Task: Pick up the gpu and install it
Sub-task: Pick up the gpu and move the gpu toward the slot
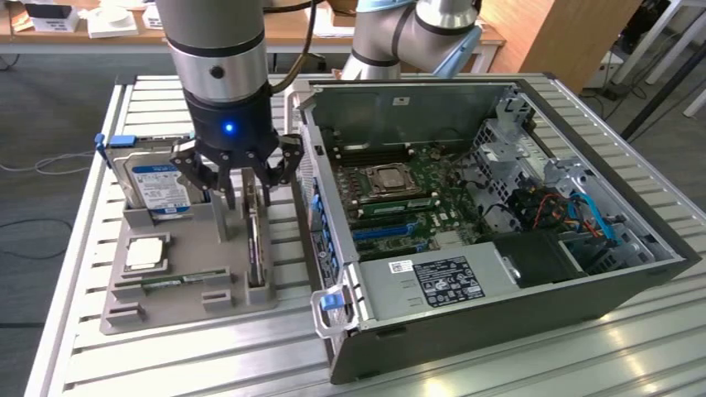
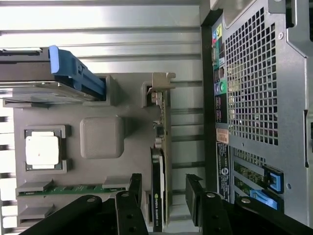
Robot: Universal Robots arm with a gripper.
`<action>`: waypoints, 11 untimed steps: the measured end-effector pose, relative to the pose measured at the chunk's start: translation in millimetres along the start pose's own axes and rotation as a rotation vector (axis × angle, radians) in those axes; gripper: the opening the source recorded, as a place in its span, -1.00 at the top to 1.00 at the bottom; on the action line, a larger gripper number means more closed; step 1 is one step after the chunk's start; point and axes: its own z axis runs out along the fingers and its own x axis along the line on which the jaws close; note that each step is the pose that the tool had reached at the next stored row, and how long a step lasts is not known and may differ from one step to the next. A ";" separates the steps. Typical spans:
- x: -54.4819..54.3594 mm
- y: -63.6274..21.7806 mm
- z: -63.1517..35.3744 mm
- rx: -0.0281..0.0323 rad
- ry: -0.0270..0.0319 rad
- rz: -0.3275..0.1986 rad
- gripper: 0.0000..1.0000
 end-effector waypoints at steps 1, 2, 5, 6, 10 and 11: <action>0.1 -0.1 1.4 0.0000 0.0000 0.000 0.02; 0.2 -0.2 2.7 0.0000 0.0000 0.000 0.02; 0.5 -0.3 6.0 0.0000 -0.0001 0.000 0.02; 0.5 -0.3 6.6 0.0000 -0.0001 0.000 0.02; 0.7 -0.5 9.8 0.0000 -0.0002 0.000 0.02; 0.7 -0.5 10.7 0.0000 -0.0002 0.000 0.02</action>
